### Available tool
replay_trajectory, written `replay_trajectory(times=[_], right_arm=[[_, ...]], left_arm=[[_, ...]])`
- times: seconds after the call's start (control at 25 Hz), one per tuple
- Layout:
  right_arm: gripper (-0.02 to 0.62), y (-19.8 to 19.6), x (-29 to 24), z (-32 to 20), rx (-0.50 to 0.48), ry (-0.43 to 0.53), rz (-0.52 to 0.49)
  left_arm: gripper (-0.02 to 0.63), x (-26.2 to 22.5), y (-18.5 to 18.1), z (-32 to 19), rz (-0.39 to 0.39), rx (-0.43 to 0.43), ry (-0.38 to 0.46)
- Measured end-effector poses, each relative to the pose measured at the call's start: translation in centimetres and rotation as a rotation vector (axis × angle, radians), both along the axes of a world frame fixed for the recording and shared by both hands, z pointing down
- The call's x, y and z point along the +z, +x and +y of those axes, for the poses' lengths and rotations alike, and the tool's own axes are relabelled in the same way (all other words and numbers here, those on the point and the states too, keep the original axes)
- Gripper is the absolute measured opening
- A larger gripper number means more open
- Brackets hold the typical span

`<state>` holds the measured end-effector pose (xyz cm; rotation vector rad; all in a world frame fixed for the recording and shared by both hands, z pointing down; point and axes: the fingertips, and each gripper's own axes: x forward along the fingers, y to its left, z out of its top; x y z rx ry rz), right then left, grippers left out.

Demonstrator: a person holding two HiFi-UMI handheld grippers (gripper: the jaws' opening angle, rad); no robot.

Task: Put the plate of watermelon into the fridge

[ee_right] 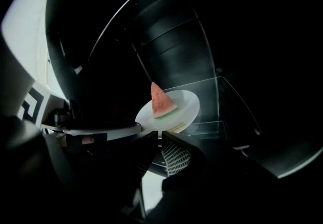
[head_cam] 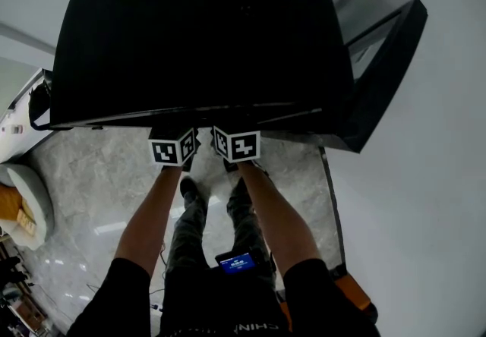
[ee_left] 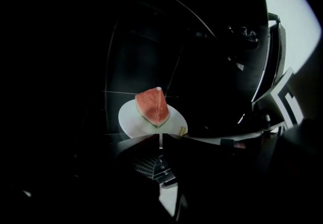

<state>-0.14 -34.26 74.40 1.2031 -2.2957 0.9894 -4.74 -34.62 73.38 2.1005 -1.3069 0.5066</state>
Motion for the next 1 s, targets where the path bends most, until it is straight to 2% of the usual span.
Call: replay_trajectory(times=[0.44,0.76,0.84,1.0], right_arm=[[0.034,0.0,-0.1,-2.9,0.016,-0.015,0.034],[0.034,0.6,-1.1,-2.3,0.025,-0.017,0.021],[0.034,0.8,-2.1,-1.8,0.022,-0.016,0.009],[0.034,1.3,-5.1,1.3,-0.001,-0.077,-0.058]], left_arm=[[0.029,0.1,0.1,-2.4,0.011,0.004,-0.007],[0.029,-1.4,-0.1,-1.1,0.038,0.031,0.030],[0.029,-2.5,-0.2,-0.5,0.064,0.043,0.047],[0.016,-6.6,0.2,2.8,0.179,0.075,0.081]])
